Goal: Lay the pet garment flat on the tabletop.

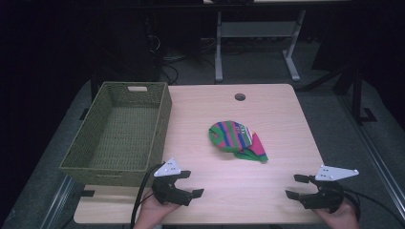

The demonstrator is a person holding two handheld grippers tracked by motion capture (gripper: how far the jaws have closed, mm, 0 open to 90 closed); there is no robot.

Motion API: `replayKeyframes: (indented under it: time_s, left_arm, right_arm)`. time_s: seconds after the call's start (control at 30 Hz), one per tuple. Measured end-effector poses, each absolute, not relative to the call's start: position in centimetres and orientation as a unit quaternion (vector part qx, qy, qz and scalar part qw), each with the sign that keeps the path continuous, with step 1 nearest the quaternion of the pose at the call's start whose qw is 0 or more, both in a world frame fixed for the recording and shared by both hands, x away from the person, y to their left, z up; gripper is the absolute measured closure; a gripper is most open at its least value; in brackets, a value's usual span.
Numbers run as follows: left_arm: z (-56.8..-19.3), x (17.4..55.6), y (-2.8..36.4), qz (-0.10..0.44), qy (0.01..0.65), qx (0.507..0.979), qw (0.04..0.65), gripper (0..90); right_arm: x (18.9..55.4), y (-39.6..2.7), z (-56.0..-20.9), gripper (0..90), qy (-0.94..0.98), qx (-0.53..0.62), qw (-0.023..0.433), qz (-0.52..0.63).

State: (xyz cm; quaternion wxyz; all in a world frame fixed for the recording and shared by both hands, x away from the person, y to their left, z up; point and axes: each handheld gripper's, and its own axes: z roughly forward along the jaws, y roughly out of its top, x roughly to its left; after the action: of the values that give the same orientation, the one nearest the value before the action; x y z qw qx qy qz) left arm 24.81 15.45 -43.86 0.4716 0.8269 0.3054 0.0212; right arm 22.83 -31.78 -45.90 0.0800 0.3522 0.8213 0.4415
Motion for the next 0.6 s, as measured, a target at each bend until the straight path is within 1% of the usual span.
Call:
replayKeyframes:
  time_s: [0.13,0.3,0.47,0.6]
  left_arm:
    - [-43.98,24.94,15.4,0.024,0.305,0.83,0.466,15.8]
    - [-43.92,24.83,15.47,0.018,0.307,0.826,0.473,15.8]
    - [-43.96,24.8,15.48,0.025,0.3,0.831,0.468,15.8]
    - [-44.14,25.1,15.7,0.014,0.307,0.826,0.472,15.8]
  right_arm:
    - [22.82,-31.63,-45.99,25.5,0.823,0.352,0.075,0.44]
    - [22.77,-31.57,-45.81,24.5,0.821,0.352,0.078,0.442]
    - [22.82,-31.4,-45.54,24.4,0.82,0.35,0.079,0.446]
    - [23.14,-31.01,-45.4,23.0,0.822,0.349,0.072,0.446]
